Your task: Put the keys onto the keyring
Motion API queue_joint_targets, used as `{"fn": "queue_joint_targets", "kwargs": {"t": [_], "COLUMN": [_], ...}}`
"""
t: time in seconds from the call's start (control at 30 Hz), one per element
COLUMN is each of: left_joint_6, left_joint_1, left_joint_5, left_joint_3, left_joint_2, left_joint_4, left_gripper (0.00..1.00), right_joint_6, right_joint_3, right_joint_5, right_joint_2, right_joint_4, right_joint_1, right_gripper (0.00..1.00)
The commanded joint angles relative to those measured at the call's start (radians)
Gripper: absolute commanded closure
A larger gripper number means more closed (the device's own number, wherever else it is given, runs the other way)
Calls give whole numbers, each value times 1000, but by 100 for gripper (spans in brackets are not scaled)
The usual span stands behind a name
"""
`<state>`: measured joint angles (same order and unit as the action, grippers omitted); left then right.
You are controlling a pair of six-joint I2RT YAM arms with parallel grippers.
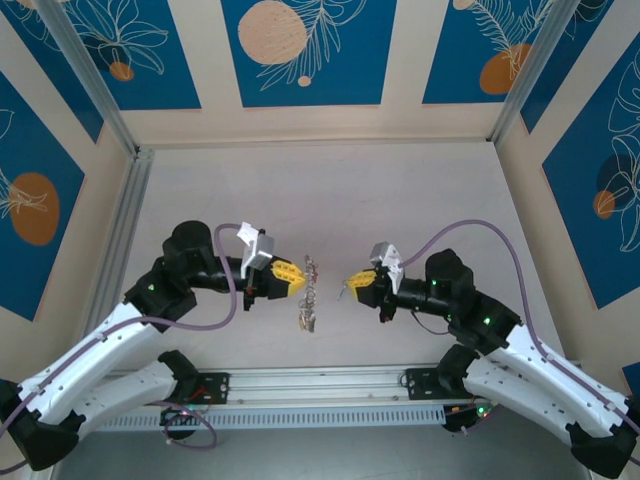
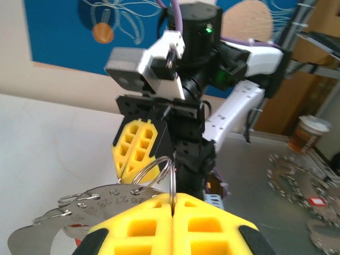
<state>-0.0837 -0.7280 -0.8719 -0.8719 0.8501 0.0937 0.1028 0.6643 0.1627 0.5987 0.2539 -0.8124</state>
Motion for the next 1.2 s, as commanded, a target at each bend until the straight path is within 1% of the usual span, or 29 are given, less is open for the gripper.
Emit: {"fn": "queue_joint_targets", "kwargs": {"t": [0.0,0.3,0.53,0.73,0.9,1.17], "left_joint_6": [65,81,102,84,74,75], "left_joint_1": [9,9,10,10,9,9], "left_joint_5": [-136,-182,-202,-189,-185,-187], "left_joint_3": [-71,-96,-108,-80,-70,-68], "left_joint_2": [15,51,72,58,54,51], "left_joint_4": [54,57,65,25,7,3], "left_gripper": [100,100,100,100,100,100], "right_joint_6": [-81,-101,-52,-63,-89,-109], "right_joint_3": [64,135,129,131,144,165], "right_joint_5": [157,285,322,213,181,129], "right_joint_2": [-10,40,98,102,112,126], "right_joint_4": [-25,-94,-233,-264,-265,-244], "right_joint_1": [-18,-20,-28,-80,-132,-169], "right_gripper": [100,100,100,100,100,100]}}
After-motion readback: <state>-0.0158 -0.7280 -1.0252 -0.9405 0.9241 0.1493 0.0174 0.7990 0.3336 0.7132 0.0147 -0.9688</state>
